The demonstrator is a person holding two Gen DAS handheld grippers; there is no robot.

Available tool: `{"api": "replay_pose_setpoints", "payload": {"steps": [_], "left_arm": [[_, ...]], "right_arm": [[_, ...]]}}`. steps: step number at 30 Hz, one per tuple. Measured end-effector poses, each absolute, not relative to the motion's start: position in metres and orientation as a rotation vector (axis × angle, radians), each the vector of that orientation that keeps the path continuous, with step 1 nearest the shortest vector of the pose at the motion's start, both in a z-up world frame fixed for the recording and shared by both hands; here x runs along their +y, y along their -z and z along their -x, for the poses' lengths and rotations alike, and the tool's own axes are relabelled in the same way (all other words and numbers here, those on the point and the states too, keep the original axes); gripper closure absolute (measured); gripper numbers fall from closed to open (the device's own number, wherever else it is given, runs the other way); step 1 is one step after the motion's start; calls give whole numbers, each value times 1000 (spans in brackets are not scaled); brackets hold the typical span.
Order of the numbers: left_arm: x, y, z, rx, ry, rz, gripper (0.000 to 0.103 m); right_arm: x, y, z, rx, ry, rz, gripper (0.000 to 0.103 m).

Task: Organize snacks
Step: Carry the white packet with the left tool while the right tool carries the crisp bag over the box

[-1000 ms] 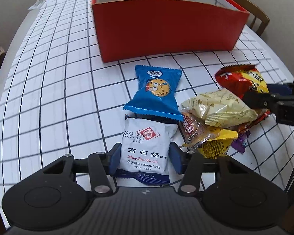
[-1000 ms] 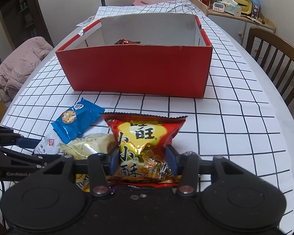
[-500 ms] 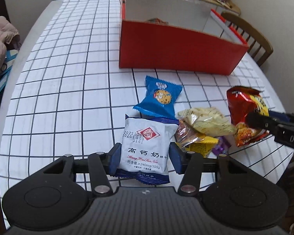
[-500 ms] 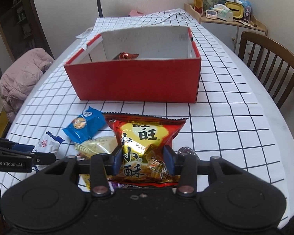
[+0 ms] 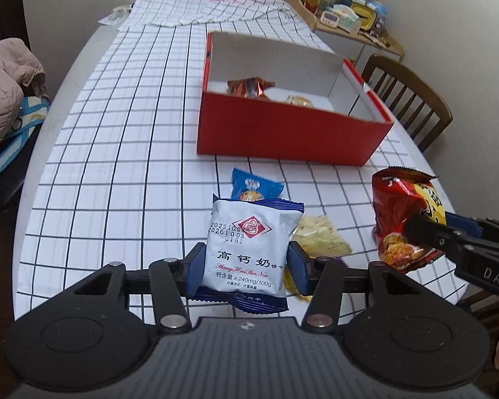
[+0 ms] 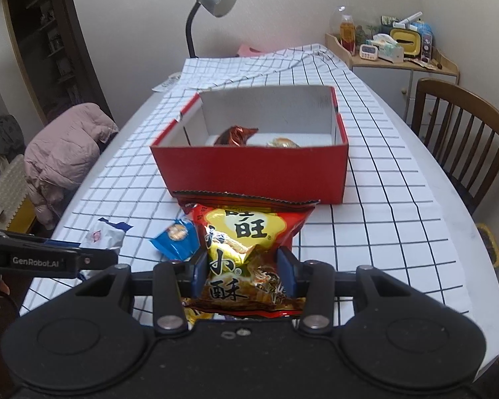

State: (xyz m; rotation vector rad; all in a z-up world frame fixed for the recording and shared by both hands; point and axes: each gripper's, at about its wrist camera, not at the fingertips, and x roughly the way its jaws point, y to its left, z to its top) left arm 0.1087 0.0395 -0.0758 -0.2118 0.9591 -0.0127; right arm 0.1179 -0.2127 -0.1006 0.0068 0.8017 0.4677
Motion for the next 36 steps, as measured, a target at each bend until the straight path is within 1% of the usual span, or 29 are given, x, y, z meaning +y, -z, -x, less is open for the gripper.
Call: {"api": "replay_pose_setpoints", "payload": {"steps": [11, 21, 29, 36], "left_arm": [[27, 30, -131, 873, 36, 221, 52], [13, -8, -178, 804, 29, 172, 52], [12, -15, -230, 807, -6, 145, 52], [17, -4, -280, 855, -46, 153, 52]], "right_arm": [[-205, 65, -131, 725, -500, 31, 61], [-205, 38, -179, 668, -485, 56, 61], [-202, 34, -232, 685, -479, 60, 61], [-195, 43, -277, 718, -476, 75, 61]]}}
